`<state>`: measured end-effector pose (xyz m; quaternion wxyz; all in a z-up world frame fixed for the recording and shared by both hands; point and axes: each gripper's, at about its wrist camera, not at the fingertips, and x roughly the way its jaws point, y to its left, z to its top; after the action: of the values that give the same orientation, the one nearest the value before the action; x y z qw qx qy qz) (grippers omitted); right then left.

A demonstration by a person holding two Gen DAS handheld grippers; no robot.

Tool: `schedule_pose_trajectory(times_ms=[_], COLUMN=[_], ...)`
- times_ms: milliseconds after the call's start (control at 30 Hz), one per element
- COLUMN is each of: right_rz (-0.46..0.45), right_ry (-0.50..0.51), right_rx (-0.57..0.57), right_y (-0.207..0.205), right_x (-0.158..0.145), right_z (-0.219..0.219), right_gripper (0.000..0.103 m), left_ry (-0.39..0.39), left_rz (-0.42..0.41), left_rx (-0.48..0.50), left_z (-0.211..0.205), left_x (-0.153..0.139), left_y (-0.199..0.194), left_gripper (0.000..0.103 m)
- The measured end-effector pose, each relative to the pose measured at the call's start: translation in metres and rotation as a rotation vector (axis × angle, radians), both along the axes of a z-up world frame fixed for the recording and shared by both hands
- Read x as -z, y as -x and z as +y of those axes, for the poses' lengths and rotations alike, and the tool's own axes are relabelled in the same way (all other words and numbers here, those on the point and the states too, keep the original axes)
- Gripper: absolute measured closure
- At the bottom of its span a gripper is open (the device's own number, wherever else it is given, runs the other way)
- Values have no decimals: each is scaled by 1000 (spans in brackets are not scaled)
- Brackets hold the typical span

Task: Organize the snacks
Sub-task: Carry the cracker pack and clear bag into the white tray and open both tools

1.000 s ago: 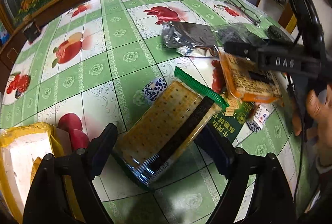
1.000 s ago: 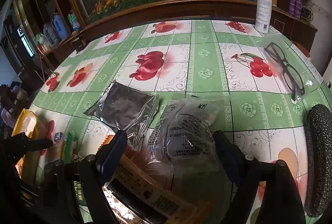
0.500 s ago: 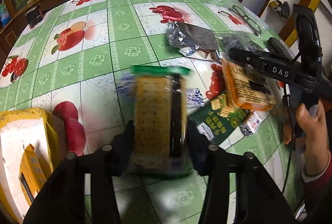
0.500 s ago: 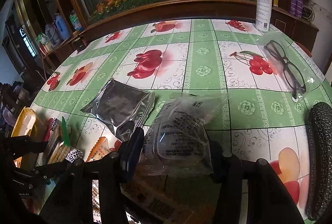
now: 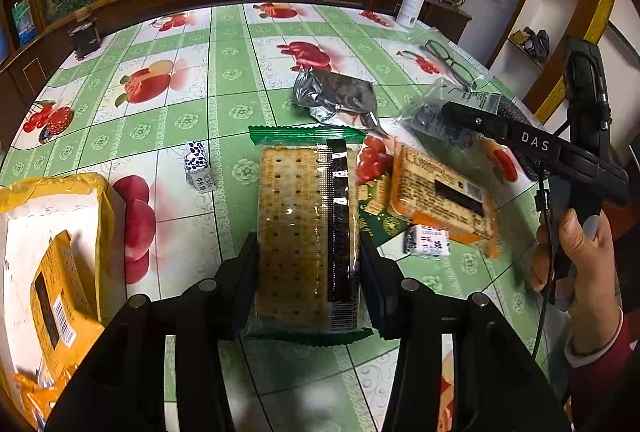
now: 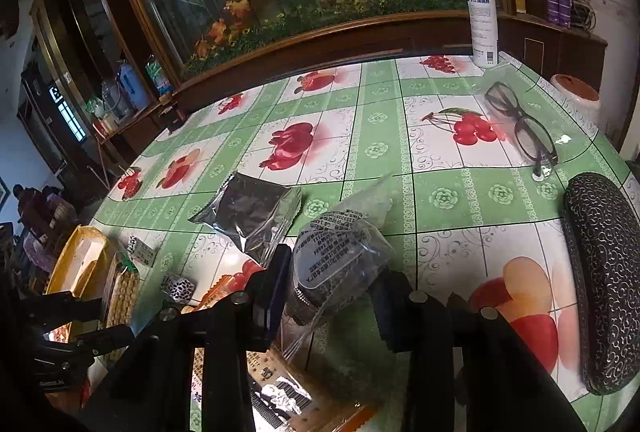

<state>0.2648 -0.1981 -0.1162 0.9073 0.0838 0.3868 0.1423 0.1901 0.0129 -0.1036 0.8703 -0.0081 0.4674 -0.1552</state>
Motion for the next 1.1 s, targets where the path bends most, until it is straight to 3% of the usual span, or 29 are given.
schedule_pose_trajectory(times_ms=[433, 833, 1100], right_rz=[-75, -131, -137], right_ry=[-117, -180, -206], right_rx=[-46, -162, -262], right_y=[51, 99, 120], right_x=[-27, -52, -62], right_z=[0, 42, 80], right_gripper=[67, 67, 67], left_ry=[8, -5, -23], left_rz=[-42, -133, -171], left_rx=[-86, -188, -303], left_z=[8, 30, 66], left_x=[-8, -32, -43], left_y=[33, 77, 105], left_gripper=[59, 58, 58])
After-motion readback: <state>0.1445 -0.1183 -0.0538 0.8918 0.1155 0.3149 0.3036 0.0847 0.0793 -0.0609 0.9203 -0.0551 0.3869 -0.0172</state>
